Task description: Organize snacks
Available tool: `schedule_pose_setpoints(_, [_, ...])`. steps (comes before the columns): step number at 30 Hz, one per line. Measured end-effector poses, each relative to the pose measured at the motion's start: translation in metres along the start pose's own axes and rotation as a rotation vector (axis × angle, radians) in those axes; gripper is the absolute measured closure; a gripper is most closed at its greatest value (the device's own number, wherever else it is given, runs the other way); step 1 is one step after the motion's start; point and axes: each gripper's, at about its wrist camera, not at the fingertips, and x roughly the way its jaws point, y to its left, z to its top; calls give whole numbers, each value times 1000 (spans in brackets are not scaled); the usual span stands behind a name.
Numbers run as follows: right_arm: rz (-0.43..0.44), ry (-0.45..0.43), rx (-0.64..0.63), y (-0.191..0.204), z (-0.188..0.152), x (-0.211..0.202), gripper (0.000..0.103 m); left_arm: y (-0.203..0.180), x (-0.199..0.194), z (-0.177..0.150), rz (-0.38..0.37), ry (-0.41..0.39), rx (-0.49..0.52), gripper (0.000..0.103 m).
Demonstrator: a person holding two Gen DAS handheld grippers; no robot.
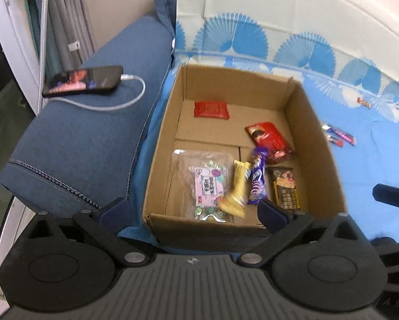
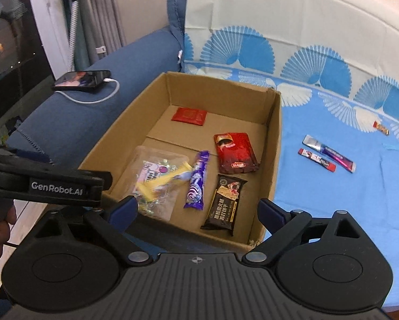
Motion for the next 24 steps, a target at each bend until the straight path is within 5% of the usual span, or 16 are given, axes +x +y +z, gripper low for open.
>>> schedule_pose_setpoints(24, [-40,-176,-25,13,-24,-82,4,-14,-75,-20,3,-157,20,0])
